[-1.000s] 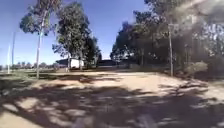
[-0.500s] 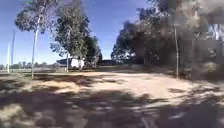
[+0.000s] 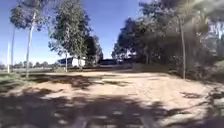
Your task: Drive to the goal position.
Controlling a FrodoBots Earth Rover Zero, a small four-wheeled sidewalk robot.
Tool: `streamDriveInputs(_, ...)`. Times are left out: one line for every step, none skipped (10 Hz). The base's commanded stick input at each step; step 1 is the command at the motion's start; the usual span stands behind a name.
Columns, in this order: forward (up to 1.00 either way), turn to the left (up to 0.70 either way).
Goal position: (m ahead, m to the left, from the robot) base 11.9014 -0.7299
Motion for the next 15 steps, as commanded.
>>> streamDriveInputs(1.00, 0.00)
streamDriveInputs(1.00, 0.00)
streamDriveInputs(1.00, 0.00)
streamDriveInputs(1.00, 0.00)
streamDriveInputs(1.00, 0.00)
streamDriveInputs(1.00, 0.00)
streamDriveInputs(1.00, 0.00)
streamDriveInputs(1.00, 0.00)
streamDriveInputs(1.00, 0.00)
streamDriveInputs(1.00, 0.00)
streamDriveInputs(1.00, 0.00)
streamDriveInputs(1.00, 0.00)
streamDriveInputs(1.00, 0.00)
streamDriveInputs(1.00, 0.00)
streamDriveInputs(1.00, 0.00)
